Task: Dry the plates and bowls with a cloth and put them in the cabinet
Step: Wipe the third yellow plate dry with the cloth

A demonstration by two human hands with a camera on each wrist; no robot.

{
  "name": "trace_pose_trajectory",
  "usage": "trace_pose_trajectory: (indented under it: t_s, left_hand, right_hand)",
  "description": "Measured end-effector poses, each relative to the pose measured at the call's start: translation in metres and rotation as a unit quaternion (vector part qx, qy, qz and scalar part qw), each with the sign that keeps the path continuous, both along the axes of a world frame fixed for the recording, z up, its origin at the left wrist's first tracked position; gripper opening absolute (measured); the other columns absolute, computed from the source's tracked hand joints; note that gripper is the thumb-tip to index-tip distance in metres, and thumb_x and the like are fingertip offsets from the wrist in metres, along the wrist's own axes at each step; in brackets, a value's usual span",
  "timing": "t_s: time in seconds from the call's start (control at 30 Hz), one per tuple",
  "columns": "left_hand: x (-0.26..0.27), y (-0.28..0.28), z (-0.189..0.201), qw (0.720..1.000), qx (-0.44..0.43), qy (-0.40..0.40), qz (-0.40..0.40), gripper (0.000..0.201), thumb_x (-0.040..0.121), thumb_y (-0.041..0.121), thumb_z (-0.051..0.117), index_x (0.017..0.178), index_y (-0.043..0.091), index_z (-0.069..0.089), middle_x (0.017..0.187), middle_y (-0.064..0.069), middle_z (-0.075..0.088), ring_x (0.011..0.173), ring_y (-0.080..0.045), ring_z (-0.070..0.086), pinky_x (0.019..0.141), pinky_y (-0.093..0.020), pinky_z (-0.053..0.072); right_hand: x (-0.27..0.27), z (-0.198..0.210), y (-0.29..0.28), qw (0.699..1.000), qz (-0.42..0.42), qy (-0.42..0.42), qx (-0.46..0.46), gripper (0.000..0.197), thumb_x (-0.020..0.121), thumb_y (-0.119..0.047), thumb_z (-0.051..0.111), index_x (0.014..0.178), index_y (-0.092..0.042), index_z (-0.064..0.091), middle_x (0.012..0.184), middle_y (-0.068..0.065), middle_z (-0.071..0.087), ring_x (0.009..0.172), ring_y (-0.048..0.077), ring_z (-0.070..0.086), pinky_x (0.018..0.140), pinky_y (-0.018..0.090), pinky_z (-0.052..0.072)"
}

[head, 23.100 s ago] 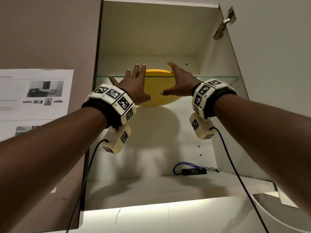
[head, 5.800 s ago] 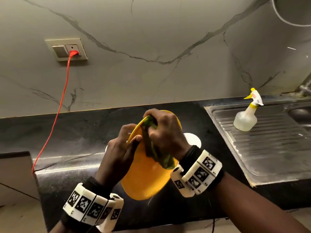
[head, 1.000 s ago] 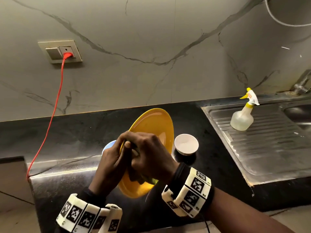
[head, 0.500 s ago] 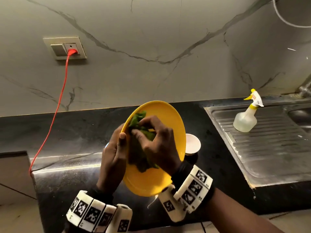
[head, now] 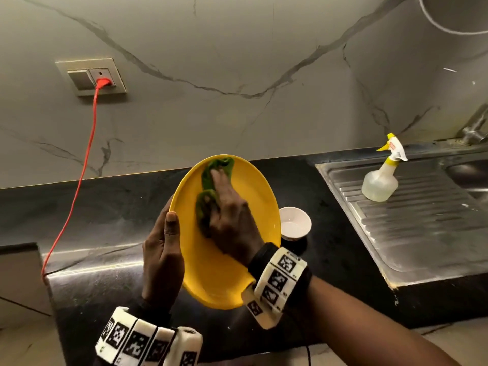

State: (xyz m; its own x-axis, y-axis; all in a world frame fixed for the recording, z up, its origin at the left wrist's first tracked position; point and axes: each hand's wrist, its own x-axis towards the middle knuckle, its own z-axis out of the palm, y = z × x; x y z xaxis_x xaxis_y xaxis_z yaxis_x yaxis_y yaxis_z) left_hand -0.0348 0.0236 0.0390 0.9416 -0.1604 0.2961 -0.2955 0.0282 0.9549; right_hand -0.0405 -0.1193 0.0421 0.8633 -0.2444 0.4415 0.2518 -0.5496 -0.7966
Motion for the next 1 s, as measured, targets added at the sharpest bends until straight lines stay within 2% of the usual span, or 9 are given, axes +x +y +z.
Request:
trace_pose_trajectory:
  t_s: [0.1, 0.33, 0.43, 0.57, 0.63, 0.77, 0.83, 0.9, 1.0]
  left_hand:
    - [-0.003, 0.001, 0.005, 1.0, -0.003, -0.009, -0.007, 0.066, 0.078, 0.084, 0.046, 0.129, 0.043, 0.055, 0.126, 0.008, 0.067, 0.118, -0.017, 0.062, 0.101, -0.049, 0.049]
    - [0.002, 0.006, 0.004, 0.999, -0.029, 0.018, -0.013, 0.098, 0.073, 0.086, 0.052, 0.137, 0.012, 0.054, 0.122, 0.001, 0.069, 0.116, -0.02, 0.065, 0.1, -0.046, 0.051]
    - [0.001, 0.007, 0.003, 1.0, -0.016, 0.003, -0.008, 0.086, 0.072, 0.088, 0.049, 0.132, 0.026, 0.057, 0.118, 0.013, 0.07, 0.115, -0.015, 0.064, 0.093, -0.03, 0.056]
    - [-0.003, 0.004, 0.008, 0.999, -0.014, -0.009, -0.029, 0.051, 0.074, 0.087, 0.048, 0.115, 0.06, 0.061, 0.117, 0.017, 0.07, 0.109, -0.01, 0.066, 0.085, -0.028, 0.058]
    - [-0.005, 0.006, 0.01, 0.999, -0.02, -0.017, -0.035, 0.047, 0.076, 0.084, 0.049, 0.115, 0.061, 0.061, 0.12, 0.018, 0.069, 0.112, -0.011, 0.065, 0.086, -0.028, 0.057]
    - [-0.008, 0.008, 0.012, 0.998, -0.011, -0.037, -0.052, 0.044, 0.078, 0.083, 0.049, 0.116, 0.063, 0.059, 0.114, 0.021, 0.069, 0.1, -0.003, 0.068, 0.076, -0.019, 0.057]
    - [-0.008, 0.007, 0.01, 0.998, -0.005, -0.033, -0.046, 0.045, 0.078, 0.083, 0.048, 0.116, 0.063, 0.058, 0.114, 0.021, 0.069, 0.099, -0.004, 0.068, 0.076, -0.021, 0.057]
    - [-0.005, 0.005, 0.007, 0.999, -0.003, -0.027, -0.036, 0.051, 0.079, 0.083, 0.047, 0.121, 0.058, 0.059, 0.118, 0.018, 0.069, 0.107, -0.007, 0.066, 0.084, -0.023, 0.057]
    - [-0.001, 0.004, 0.002, 0.999, -0.001, -0.026, -0.026, 0.072, 0.084, 0.077, 0.047, 0.136, 0.028, 0.056, 0.125, 0.01, 0.067, 0.116, -0.013, 0.063, 0.089, -0.021, 0.054]
  right_hand:
    - [0.0, -0.002, -0.003, 0.999, -0.009, -0.035, 0.026, 0.054, 0.099, -0.015, 0.051, 0.15, -0.009, 0.035, 0.154, 0.013, 0.038, 0.143, 0.025, 0.036, 0.114, 0.045, 0.037]
    - [-0.047, -0.02, 0.042, 0.98, 0.14, -0.124, -0.074, 0.042, 0.086, -0.012, 0.072, 0.126, -0.004, 0.062, 0.137, 0.016, 0.054, 0.124, 0.031, 0.054, 0.101, 0.042, 0.047]
    - [-0.029, -0.006, 0.025, 0.982, 0.117, -0.108, -0.105, 0.044, 0.081, -0.005, 0.074, 0.123, -0.003, 0.061, 0.134, 0.02, 0.054, 0.125, 0.035, 0.051, 0.102, 0.042, 0.049]
    - [0.004, 0.016, -0.01, 0.994, -0.006, -0.094, -0.053, 0.038, 0.087, -0.005, 0.067, 0.125, -0.005, 0.06, 0.128, 0.013, 0.06, 0.119, 0.024, 0.056, 0.101, 0.033, 0.049]
    - [0.015, 0.016, -0.032, 0.994, -0.07, -0.08, -0.019, 0.033, 0.089, -0.011, 0.066, 0.122, -0.008, 0.06, 0.118, 0.008, 0.063, 0.106, 0.015, 0.058, 0.094, 0.03, 0.052]
    - [0.015, -0.003, -0.051, 0.992, -0.129, -0.006, 0.003, 0.026, 0.091, -0.016, 0.063, 0.116, -0.01, 0.058, 0.107, 0.007, 0.061, 0.094, 0.017, 0.058, 0.084, 0.039, 0.054]
    - [0.005, -0.004, -0.039, 0.994, -0.108, -0.023, 0.015, 0.031, 0.092, -0.016, 0.063, 0.122, -0.011, 0.057, 0.114, 0.007, 0.061, 0.1, 0.016, 0.057, 0.089, 0.029, 0.053]
    - [-0.01, 0.002, -0.015, 0.998, -0.032, -0.056, 0.009, 0.039, 0.09, -0.013, 0.066, 0.128, -0.012, 0.058, 0.124, 0.008, 0.06, 0.11, 0.012, 0.054, 0.095, 0.015, 0.043]
    - [-0.029, 0.009, 0.02, 0.993, 0.084, -0.067, -0.056, 0.043, 0.087, -0.014, 0.068, 0.128, -0.013, 0.056, 0.126, 0.009, 0.057, 0.109, 0.023, 0.057, 0.092, 0.027, 0.051]
